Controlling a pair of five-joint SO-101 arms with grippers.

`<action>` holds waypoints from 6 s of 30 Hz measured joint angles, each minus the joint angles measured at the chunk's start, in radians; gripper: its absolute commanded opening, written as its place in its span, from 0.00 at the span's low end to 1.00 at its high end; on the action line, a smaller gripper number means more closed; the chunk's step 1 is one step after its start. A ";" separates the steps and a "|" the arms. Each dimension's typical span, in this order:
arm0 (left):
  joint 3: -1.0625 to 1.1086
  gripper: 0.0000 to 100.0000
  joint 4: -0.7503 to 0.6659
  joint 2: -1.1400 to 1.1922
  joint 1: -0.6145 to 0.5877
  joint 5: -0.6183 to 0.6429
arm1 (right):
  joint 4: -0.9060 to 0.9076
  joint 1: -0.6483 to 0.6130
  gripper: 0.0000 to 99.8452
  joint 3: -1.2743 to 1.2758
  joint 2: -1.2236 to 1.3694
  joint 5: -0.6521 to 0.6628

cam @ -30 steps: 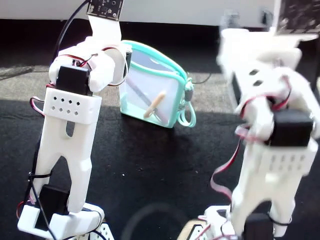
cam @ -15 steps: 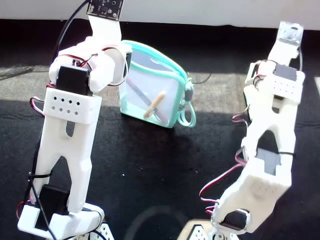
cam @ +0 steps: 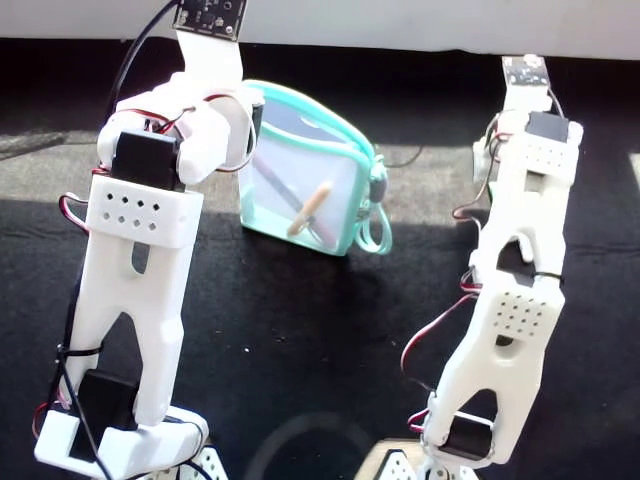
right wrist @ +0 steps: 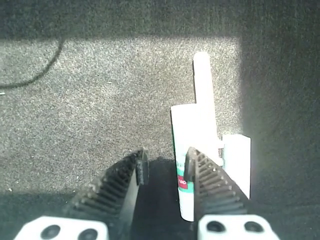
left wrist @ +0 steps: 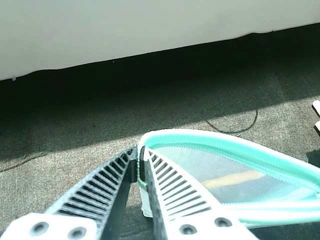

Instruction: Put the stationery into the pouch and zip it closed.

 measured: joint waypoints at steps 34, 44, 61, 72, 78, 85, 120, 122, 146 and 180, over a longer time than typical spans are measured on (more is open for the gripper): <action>0.000 0.01 0.000 0.000 0.000 0.000 | 0.184 -0.032 0.22 -0.379 0.212 0.008; 0.000 0.01 0.000 0.000 -0.003 0.000 | 0.123 -0.011 0.22 -0.377 0.322 0.008; 0.000 0.01 0.000 0.000 -0.011 0.000 | 0.298 -0.081 0.03 -0.377 0.298 0.180; 0.000 0.01 0.000 0.000 -0.012 0.000 | 0.351 -0.075 0.04 -0.327 0.141 0.029; 0.000 0.01 0.000 0.000 -0.012 0.000 | 0.351 -0.075 0.03 0.012 -0.132 -0.015; 0.000 0.01 0.000 0.000 -0.012 0.000 | 0.259 -0.078 0.03 0.591 -0.462 -0.018; 0.000 0.01 0.000 0.000 -0.012 0.000 | -0.215 -0.169 0.17 1.274 -0.727 -0.020; 0.000 0.01 0.000 0.000 -0.012 0.000 | -0.235 -0.167 0.17 1.274 -0.727 -0.020; 0.000 0.01 0.000 0.000 -0.012 0.000 | -0.265 -0.161 0.00 1.079 -0.450 0.117; 0.000 0.01 0.000 0.000 -0.012 0.000 | -0.640 -0.661 0.01 0.781 -1.260 -0.239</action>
